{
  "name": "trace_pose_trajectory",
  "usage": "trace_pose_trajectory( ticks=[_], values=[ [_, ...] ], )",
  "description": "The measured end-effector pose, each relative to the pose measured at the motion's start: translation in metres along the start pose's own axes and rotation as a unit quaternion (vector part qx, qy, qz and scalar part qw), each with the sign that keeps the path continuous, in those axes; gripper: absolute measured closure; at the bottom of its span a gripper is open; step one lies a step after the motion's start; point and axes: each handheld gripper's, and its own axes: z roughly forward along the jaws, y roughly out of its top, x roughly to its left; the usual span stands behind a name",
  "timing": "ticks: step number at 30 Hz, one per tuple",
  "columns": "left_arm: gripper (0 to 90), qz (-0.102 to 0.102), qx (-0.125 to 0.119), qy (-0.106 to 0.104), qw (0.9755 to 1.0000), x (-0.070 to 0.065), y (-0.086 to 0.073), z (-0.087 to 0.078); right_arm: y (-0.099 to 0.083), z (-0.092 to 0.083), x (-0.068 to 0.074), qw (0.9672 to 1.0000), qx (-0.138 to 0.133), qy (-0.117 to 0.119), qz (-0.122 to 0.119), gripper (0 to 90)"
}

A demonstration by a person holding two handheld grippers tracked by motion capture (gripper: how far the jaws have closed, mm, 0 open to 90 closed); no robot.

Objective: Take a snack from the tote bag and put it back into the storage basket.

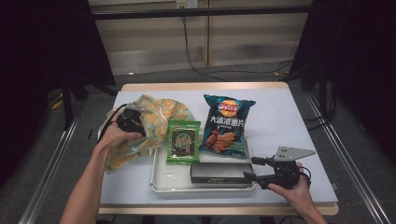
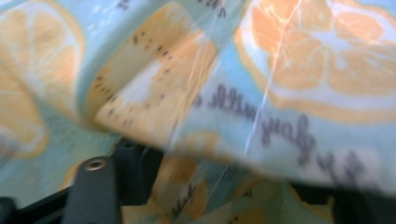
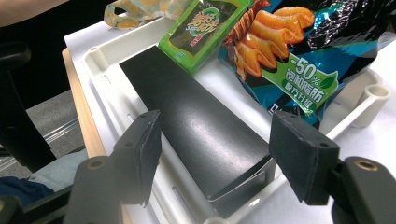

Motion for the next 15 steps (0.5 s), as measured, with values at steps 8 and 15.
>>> trace_pose_trajectory(
  ticks=[8, 15],
  values=[
    [31.8, 0.0, 0.012, -0.006, 0.9999, 0.004, 0.008, 0.011, -0.001, 0.0, -0.002, 1.0, 0.001, 0.0, 0.001, 34.4],
    [40.5, -0.001, 0.023, -0.002, 0.9997, 0.004, 0.009, 0.018, -0.001, -0.001, -0.002, 1.0, 0.001, 0.001, 0.004, 34.3]
  ],
)
